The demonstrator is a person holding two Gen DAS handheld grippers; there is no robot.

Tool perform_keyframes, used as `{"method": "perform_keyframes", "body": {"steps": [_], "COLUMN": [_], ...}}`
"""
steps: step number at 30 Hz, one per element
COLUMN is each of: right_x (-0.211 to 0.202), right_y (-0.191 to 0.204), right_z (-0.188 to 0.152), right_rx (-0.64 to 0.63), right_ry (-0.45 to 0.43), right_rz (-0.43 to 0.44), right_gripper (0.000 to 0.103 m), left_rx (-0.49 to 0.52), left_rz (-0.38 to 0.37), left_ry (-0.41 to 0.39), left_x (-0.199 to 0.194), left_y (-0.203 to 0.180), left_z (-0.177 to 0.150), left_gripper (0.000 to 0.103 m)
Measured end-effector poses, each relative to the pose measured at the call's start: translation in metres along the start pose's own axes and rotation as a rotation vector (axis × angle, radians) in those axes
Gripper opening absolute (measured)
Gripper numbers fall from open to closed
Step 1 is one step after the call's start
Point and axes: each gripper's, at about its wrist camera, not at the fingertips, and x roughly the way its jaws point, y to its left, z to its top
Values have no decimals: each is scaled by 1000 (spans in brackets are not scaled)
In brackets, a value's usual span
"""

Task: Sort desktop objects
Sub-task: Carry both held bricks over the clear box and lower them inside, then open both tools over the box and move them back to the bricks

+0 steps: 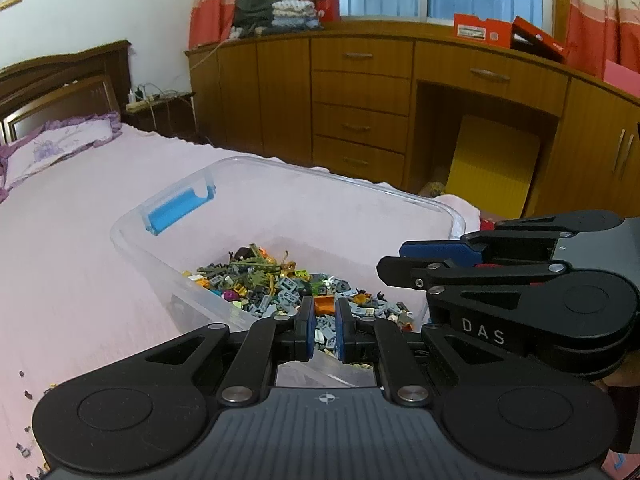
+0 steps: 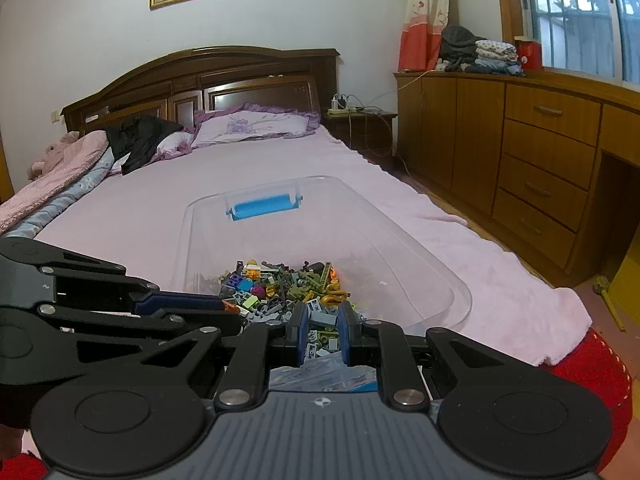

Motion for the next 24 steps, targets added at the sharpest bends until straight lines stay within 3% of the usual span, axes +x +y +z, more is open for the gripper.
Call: {"method": "perform_keyframes", "body": {"steps": [10,24], "right_x": [-4,-7], "right_y": [2,-3], "right_z": [-2,-3], "right_rx": [-4,5], "right_ry": [-8,-16], "right_rz": [-1,-13], "right_gripper": [17,19], "left_rx": [2,15], "left_rz": [5,48], "left_ry": [1,-29], "left_x": [0,-7], "left_y": [-3,-5], "left_z": [-2,-3], "left_gripper": [17,38]}}
